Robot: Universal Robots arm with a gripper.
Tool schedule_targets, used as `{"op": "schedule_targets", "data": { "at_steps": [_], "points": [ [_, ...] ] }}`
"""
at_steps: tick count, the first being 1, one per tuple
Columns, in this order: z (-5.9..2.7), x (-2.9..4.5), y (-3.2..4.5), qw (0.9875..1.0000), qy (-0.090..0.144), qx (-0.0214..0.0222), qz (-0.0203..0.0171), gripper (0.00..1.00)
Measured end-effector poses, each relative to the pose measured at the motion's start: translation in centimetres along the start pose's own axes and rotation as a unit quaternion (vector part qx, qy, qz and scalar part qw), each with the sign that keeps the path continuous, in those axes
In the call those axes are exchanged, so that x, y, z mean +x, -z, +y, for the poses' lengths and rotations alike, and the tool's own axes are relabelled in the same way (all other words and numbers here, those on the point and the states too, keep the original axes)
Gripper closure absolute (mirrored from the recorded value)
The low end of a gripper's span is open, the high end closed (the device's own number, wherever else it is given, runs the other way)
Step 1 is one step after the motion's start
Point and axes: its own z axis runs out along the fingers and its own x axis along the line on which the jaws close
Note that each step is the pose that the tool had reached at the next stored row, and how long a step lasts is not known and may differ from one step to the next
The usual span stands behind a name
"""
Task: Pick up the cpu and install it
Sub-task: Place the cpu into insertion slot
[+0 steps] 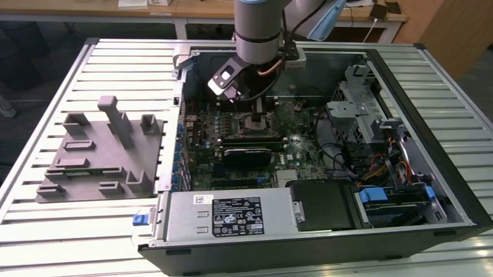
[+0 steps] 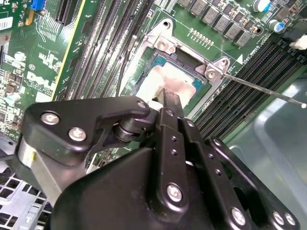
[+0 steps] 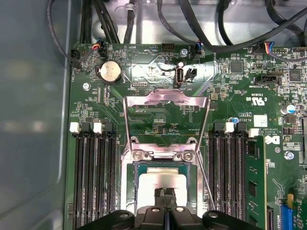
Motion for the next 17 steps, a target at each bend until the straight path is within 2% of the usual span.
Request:
{"op": "schedule_targets", "data": {
  "at_steps": [6, 17],
  "points": [
    [0.02, 0.0, 0.27, 1.0, 0.0, 0.0, 0.0, 0.89],
    [0.0, 0.0, -0.05, 1.0, 0.0, 0.0, 0.0, 0.89]
  ]
}}
